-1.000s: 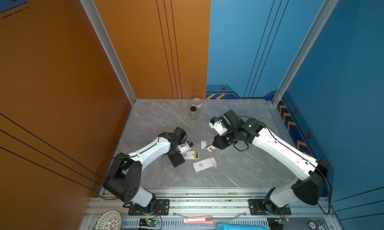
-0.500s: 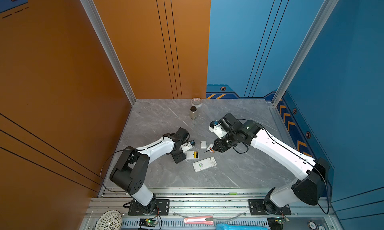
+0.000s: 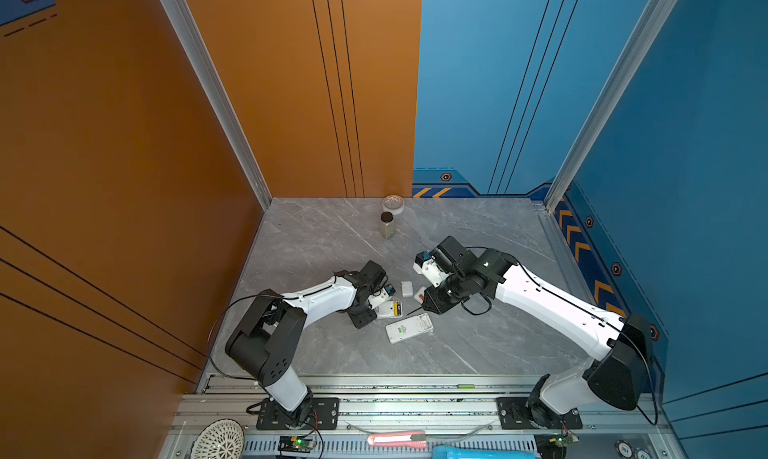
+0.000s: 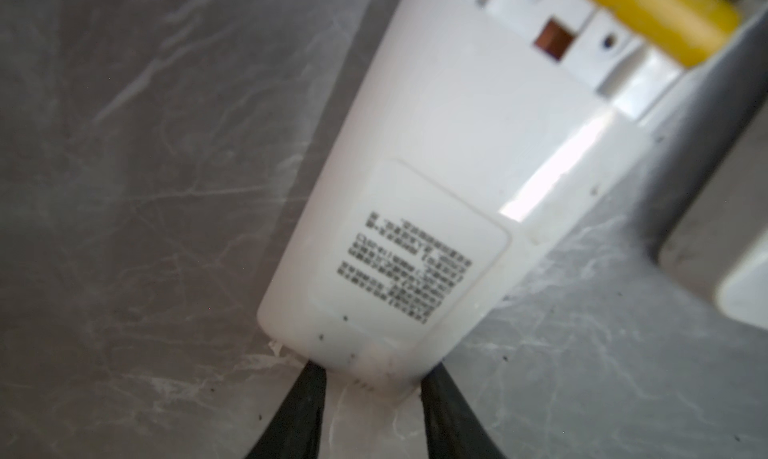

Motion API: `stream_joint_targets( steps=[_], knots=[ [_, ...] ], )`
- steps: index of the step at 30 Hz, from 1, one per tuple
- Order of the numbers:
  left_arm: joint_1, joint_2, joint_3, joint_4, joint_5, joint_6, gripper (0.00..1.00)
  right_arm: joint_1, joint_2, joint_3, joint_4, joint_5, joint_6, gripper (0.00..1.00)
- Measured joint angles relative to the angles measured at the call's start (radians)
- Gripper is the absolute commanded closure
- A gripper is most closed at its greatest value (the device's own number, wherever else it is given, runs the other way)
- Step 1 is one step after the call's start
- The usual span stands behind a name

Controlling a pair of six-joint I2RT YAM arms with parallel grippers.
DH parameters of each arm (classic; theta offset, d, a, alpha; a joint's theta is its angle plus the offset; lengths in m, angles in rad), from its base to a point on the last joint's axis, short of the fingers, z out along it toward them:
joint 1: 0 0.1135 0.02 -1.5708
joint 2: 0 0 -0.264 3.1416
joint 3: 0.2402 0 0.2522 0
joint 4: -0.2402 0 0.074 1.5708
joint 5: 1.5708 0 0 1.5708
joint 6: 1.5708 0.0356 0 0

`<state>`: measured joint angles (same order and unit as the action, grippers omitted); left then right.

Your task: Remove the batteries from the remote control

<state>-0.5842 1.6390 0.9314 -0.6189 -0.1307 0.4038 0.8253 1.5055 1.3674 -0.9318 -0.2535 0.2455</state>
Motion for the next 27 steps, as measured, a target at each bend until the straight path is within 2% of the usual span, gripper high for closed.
stream_joint_targets(
  steps=[5,13,27],
  knots=[
    [-0.024,0.006,0.005,-0.003,-0.017,-0.053,0.64,0.054,0.007,0.0,0.018,0.054,0.047,1.0],
    [-0.042,0.006,0.006,-0.014,-0.034,-0.129,0.68,0.078,0.08,0.0,0.037,0.143,0.13,1.0],
    [-0.086,0.006,0.005,-0.043,-0.054,-0.219,0.75,0.109,0.124,0.029,0.082,0.213,0.206,1.0]
  ],
)
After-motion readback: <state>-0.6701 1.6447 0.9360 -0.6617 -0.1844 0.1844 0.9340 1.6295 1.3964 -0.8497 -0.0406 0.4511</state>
